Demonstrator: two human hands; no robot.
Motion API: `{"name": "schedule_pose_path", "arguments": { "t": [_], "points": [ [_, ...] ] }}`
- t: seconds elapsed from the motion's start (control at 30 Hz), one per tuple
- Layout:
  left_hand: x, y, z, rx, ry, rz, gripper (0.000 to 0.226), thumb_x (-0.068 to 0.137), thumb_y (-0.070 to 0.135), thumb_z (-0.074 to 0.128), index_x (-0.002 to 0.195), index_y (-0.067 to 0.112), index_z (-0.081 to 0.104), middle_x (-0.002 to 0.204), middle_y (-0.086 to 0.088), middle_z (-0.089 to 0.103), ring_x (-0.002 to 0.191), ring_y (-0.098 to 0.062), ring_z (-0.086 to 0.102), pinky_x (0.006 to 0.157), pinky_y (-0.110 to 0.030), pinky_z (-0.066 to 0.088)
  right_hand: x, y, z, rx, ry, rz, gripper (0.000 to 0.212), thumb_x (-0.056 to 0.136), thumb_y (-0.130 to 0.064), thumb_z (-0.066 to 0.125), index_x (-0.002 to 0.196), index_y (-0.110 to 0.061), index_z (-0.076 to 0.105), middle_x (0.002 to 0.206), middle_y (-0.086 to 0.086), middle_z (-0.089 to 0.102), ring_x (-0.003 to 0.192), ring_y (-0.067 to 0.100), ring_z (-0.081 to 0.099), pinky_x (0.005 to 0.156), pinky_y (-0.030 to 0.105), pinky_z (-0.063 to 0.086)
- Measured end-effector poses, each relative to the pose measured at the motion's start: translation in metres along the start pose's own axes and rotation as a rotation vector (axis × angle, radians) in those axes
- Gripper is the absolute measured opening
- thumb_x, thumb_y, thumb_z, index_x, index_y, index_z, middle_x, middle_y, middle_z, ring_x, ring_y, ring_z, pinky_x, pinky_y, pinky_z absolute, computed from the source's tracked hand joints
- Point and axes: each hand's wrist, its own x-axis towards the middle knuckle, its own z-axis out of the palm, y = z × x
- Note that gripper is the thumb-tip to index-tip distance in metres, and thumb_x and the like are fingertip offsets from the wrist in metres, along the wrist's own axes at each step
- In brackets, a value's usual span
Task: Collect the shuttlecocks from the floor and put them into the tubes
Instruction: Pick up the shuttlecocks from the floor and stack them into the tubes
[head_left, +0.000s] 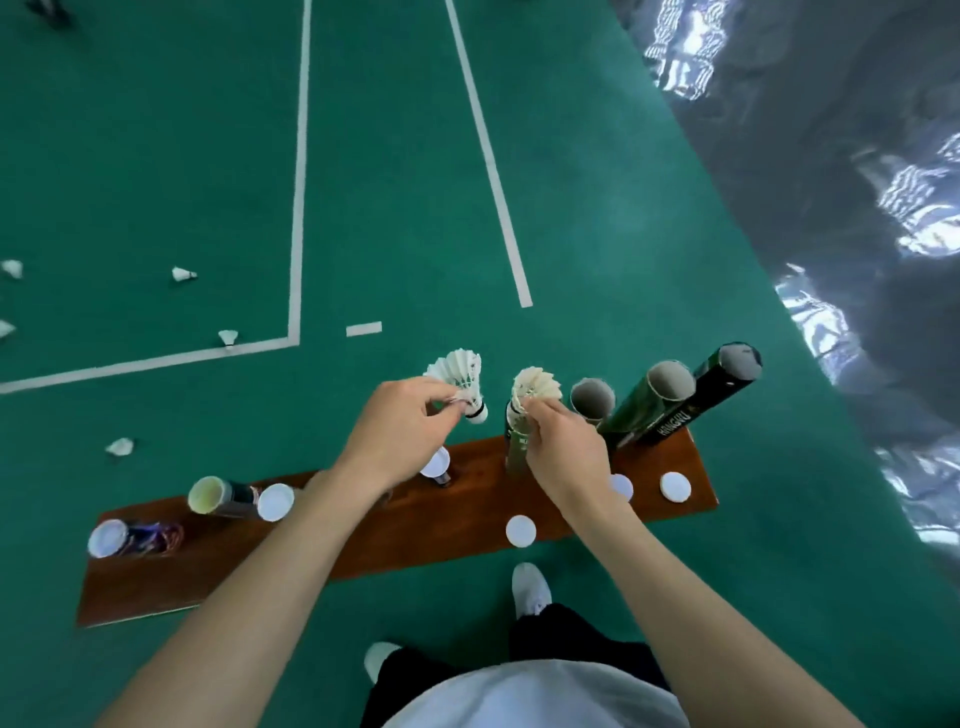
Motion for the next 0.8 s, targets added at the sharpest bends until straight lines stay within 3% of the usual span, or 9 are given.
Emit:
{"name": "schedule_pose_path", "arguments": {
  "t": [0.1,0.2,0.33,0.5,0.57,0.63,0.8],
  "points": [
    [0.004,-0.001,-0.001,-0.037,0.035,-0.044,0.026,0.095,0.025,0.066,0.069,0.021,0.066,0.068,0.022,0.06,0.063,-0.004,0.052,0.055,-0.021,0.033,0.011,0.008,0.017,-0.14,-0.187,-0.002,0.024,0.097,-0.016,0.052,0.116,-0.02,0.067,0.11,0.001,0.07,0.083,0.033,0.066,0.054,0.032,0.034],
    [0.005,0.0,0.001,-0.009,0.01,-0.075,0.027,0.092,0.021,0.065,0.066,0.016,0.061,0.069,0.006,0.06,0.066,-0.013,0.052,0.062,-0.036,0.042,0.019,0.014,0.032,-0.189,-0.29,0.003,0.025,0.099,-0.025,0.051,0.119,-0.017,0.064,0.118,0.004,0.067,0.092,0.034,0.066,0.061,0.033,0.04],
    [0.002,-0.001,0.005,-0.011,0.026,-0.087,0.033,0.091,0.023,0.063,0.062,0.017,0.051,0.066,0.001,0.054,0.058,-0.014,0.046,0.059,-0.038,0.045,0.031,0.015,0.041,-0.21,-0.363,0.013,0.027,0.096,-0.028,0.056,0.119,-0.015,0.06,0.125,0.005,0.063,0.094,0.036,0.067,0.063,0.035,0.04],
    [0.003,0.003,0.02,-0.012,0.045,-0.065,0.033,0.091,0.024,0.062,0.059,0.028,0.055,0.064,0.011,0.056,0.062,-0.01,0.048,0.059,-0.035,0.042,0.038,0.017,0.041,-0.247,-0.41,0.082,0.012,0.095,-0.029,0.059,0.101,-0.021,0.066,0.09,0.001,0.067,0.068,0.026,0.053,0.049,0.027,0.03],
    [0.004,0.004,0.025,-0.019,0.097,-0.041,0.018,0.092,0.026,0.062,0.081,0.022,0.076,0.081,0.011,0.07,0.074,-0.011,0.059,0.071,-0.035,0.052,0.038,0.02,0.04,-0.248,-0.419,0.06,0.012,0.096,-0.029,0.059,0.1,-0.02,0.066,0.09,0.001,0.068,0.068,0.025,0.053,0.048,0.026,0.029],
    [0.006,0.005,0.03,-0.001,0.142,-0.022,0.021,0.094,0.025,0.063,0.106,0.018,0.079,0.101,0.01,0.075,0.087,-0.01,0.065,0.081,-0.032,0.055,0.039,0.022,0.035,-0.229,-0.414,0.027,0.013,0.095,-0.028,0.058,0.103,-0.02,0.066,0.095,0.003,0.07,0.07,0.027,0.056,0.049,0.027,0.033],
    [0.019,0.012,0.041,0.037,0.145,0.045,0.023,0.098,0.021,0.064,0.116,0.02,0.077,0.112,0.01,0.074,0.098,-0.014,0.067,0.085,-0.036,0.056,0.025,0.031,0.01,-0.021,-0.128,-0.115,0.043,0.086,-0.008,0.059,0.127,-0.02,0.068,0.121,0.0,0.071,0.087,0.032,0.068,0.058,0.03,0.043]
  ]
}}
